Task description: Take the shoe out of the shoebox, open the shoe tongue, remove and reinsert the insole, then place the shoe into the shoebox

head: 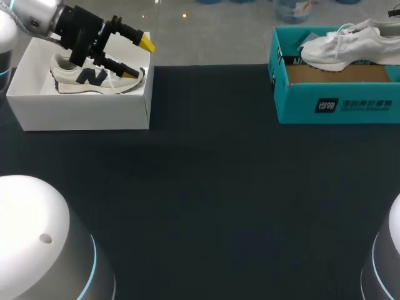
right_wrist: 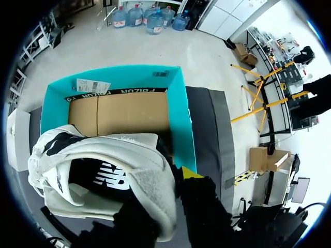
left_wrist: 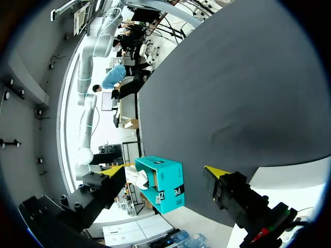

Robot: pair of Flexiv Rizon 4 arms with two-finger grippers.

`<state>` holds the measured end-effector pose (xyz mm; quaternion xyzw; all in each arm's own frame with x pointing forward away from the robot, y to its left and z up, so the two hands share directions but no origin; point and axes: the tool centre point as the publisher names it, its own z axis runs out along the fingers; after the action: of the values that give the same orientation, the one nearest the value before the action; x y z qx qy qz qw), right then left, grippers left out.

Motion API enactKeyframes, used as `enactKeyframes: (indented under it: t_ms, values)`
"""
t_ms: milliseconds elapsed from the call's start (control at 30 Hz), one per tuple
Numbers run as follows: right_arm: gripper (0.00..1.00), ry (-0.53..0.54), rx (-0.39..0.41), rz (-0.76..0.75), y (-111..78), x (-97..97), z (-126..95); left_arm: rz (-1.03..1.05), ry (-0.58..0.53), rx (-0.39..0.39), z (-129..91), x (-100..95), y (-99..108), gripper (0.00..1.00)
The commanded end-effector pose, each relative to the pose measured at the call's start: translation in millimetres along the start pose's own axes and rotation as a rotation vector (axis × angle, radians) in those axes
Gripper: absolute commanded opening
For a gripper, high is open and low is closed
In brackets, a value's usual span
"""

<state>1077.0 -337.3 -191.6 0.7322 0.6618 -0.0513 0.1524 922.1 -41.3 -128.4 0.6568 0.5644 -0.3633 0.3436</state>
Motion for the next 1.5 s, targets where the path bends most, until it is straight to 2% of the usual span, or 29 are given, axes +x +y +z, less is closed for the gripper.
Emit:
enactKeyframes:
  t_ms: [33, 167, 433, 867, 967, 1133, 1233, 1267, 1500]
  values:
    - [0.00, 0.006, -0.012, -0.004, 4.2, -1.4, 15.6, 0.001, 0.003, -0.001, 0.0, -0.1, -0.9, 1.00]
    - [0.00, -0.007, -0.029, -0.013, 4.4, 3.1, 33.5, 0.001, 0.003, -0.001, 0.0, -0.1, -0.9, 1.00]
    - [0.00, -0.025, 0.004, 0.011, -5.4, 16.0, 76.6, 0.001, 0.003, -0.001, 0.0, -0.1, -0.9, 1.00]
    - [0.00, -0.030, 0.115, 0.013, -14.1, 34.2, 154.0, 0.001, 0.003, -0.001, 0.0, -0.1, -0.9, 1.00]
    - [0.00, -0.030, 0.134, 0.023, -15.5, 35.0, 164.4, 0.001, 0.003, -0.001, 0.0, -0.1, -0.9, 1.00]
    - [0.00, -0.016, 0.152, 0.040, -16.4, 34.1, 169.4, 0.001, 0.003, -0.001, 0.0, -0.1, -0.9, 1.00]
    - [0.49, -0.013, 0.156, 0.043, -18.4, 33.0, 164.3, 0.001, 0.003, -0.001, 0.0, -0.1, -0.9, 1.00]
    - [1.00, -0.010, 0.153, 0.049, -19.3, 32.6, 160.6, 0.001, 0.003, -0.001, 0.0, -0.1, -0.9, 1.00]
    - [1.00, 0.004, 0.108, 0.084, -24.9, 33.5, 117.8, 0.001, 0.003, -0.001, 0.0, -0.1, -0.9, 1.00]
